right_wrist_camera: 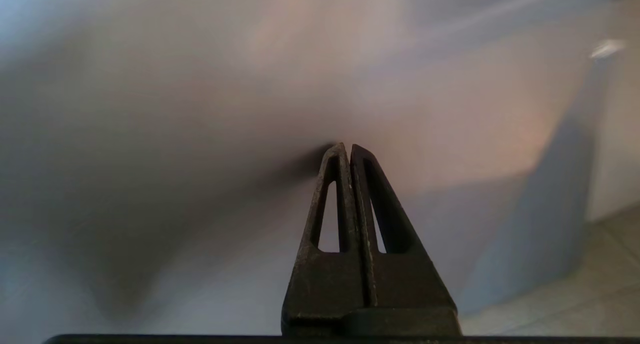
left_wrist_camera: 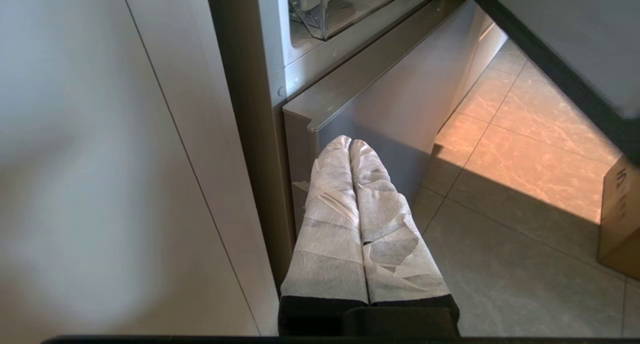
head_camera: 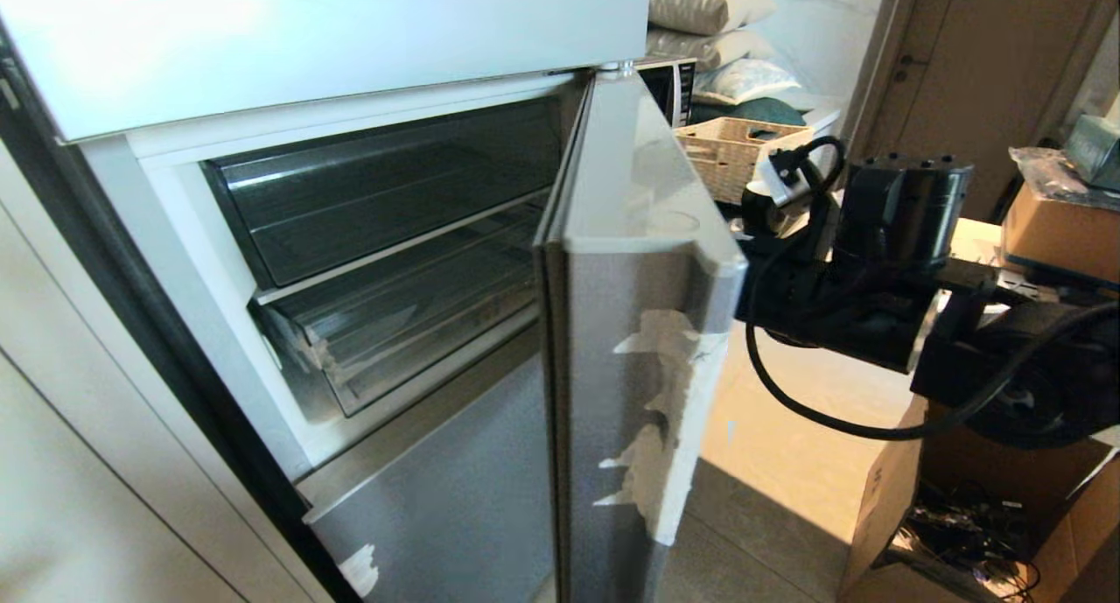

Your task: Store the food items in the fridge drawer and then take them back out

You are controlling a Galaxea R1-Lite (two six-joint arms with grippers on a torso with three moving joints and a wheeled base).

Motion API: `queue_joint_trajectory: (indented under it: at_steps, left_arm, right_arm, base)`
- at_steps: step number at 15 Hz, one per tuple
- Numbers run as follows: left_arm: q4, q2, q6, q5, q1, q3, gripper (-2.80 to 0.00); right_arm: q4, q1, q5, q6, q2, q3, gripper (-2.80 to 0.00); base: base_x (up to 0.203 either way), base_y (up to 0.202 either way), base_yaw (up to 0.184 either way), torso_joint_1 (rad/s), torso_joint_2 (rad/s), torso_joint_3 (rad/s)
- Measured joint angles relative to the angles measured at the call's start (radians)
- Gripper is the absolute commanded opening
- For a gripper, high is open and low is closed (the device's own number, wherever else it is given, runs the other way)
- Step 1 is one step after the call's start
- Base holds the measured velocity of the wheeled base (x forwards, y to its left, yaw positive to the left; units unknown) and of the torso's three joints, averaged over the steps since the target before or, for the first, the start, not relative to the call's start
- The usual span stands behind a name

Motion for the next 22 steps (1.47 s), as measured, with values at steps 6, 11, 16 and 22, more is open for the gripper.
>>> queue_joint_trajectory:
  at_steps: [6,11,16,22]
  left_arm:
    - [0.0,0.0,0.0,0.0,0.0,0.0,-2.8]
    - [0.0,0.0,0.0,0.0,0.0,0.0,-2.8]
    - [0.0,0.0,0.0,0.0,0.0,0.0,-2.8]
    - [0.0,0.0,0.0,0.0,0.0,0.0,-2.8]
  right_arm:
    - [0.002,0.1,-0.1,-0.079,0.235,-0.325,-2.8]
    - [0.005,0.143,-0.194,-0.103,0.567,-0.786,-2.8]
    - [-0.022,0.151,-0.24,-0.108,0.605,-0.782,-2.8]
    - [-0.04,0.167,-0.285,-0.18,0.11,-0.18,-2.8]
  base:
    - [0.0,0.0,0.0,0.0,0.0,0.0]
    - [0.0,0.0,0.0,0.0,0.0,0.0]
    - [0.0,0.0,0.0,0.0,0.0,0.0]
    - [0.0,0.0,0.0,0.0,0.0,0.0]
